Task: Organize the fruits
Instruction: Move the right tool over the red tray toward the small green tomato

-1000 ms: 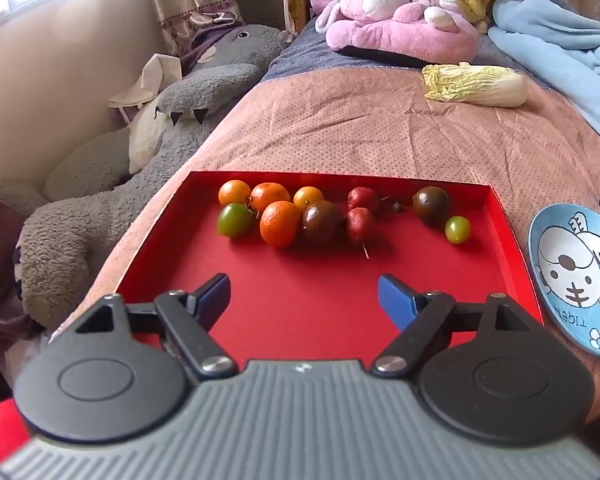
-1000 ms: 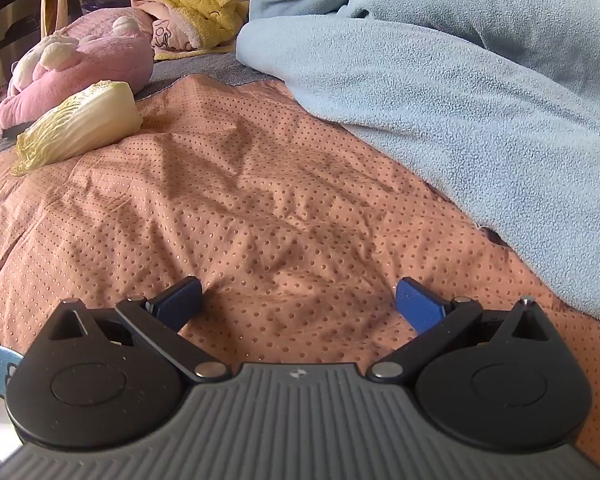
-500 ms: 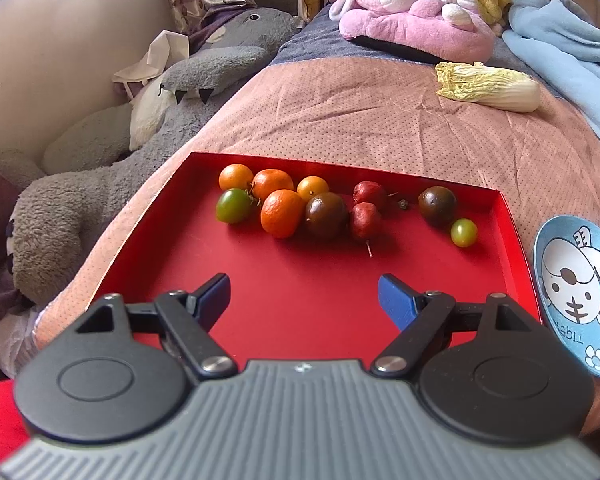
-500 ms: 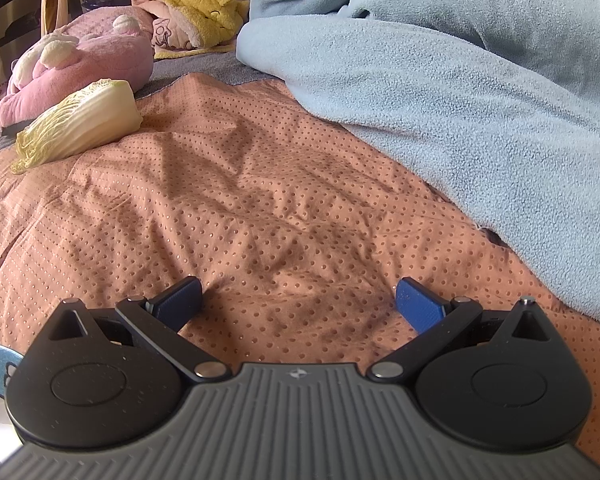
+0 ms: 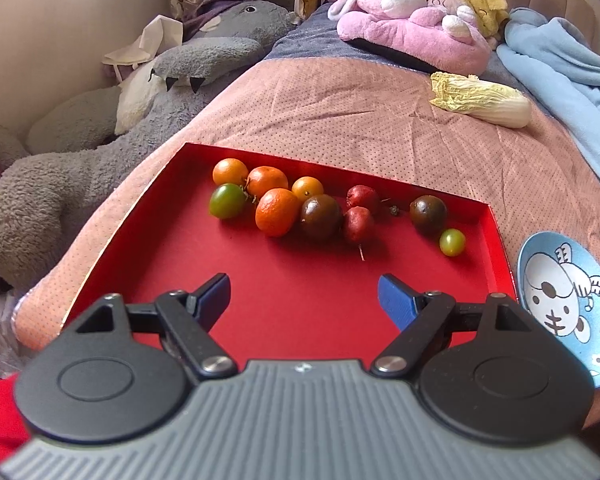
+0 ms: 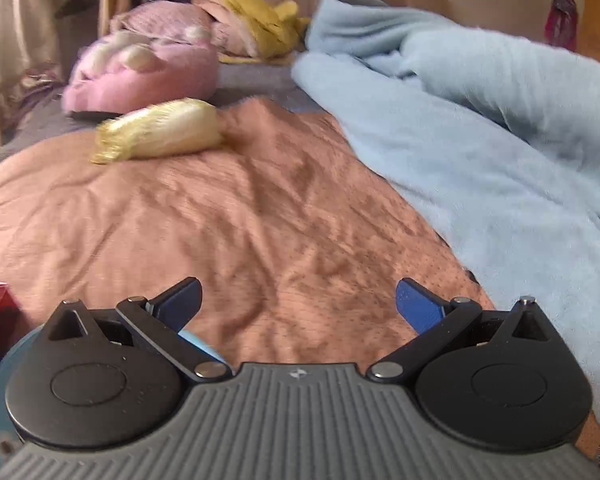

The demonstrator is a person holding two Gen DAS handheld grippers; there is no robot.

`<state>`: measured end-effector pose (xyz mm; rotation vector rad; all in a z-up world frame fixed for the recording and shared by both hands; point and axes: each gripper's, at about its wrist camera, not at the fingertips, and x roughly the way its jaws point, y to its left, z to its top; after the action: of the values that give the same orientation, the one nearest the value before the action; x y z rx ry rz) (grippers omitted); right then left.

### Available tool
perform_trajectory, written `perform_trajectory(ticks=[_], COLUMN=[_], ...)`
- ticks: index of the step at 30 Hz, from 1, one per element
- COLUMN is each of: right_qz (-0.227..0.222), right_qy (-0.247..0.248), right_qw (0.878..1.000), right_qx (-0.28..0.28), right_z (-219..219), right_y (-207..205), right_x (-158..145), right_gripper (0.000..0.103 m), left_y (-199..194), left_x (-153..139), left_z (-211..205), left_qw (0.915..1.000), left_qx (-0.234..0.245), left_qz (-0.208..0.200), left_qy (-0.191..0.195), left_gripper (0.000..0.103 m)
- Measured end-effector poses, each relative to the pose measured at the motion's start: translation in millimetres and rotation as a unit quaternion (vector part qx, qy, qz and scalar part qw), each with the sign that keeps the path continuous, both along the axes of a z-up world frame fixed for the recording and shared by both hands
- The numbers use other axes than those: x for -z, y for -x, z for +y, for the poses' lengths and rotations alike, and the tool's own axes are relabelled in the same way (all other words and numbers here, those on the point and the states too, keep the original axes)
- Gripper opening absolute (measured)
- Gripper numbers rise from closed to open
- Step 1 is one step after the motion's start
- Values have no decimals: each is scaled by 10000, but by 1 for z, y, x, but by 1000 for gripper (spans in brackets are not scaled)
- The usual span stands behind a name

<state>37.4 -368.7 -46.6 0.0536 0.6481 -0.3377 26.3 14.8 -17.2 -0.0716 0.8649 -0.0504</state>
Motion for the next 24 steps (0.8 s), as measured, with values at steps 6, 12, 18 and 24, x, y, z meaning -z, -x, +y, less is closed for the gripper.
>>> perform_trajectory(ticks=[6,12,18,24], right_qz=[-318,-69,507,812], right_qy=[-385,-554,-739,-624], right_qw=[9773,9429,9348,9397], right_qx=[-2058,-3283,-3435,-3264], right_z=[107,196,207,207], right_y=[27,25,-3,-24], right_x=[-39,-42,-14,5], right_gripper=[103,101,75,74], left_y=[2,-20,-23,-29], left_x=[-10,-13,7,10], left_z=[32,26,25,20], left_qw=[9982,9989,9994,9997], left_qx=[-345,-315,-242,-170], left_qz=[-83,-265,-124,-164], left_qy=[491,-205,-209,-93], left_gripper=[83,83,83,83])
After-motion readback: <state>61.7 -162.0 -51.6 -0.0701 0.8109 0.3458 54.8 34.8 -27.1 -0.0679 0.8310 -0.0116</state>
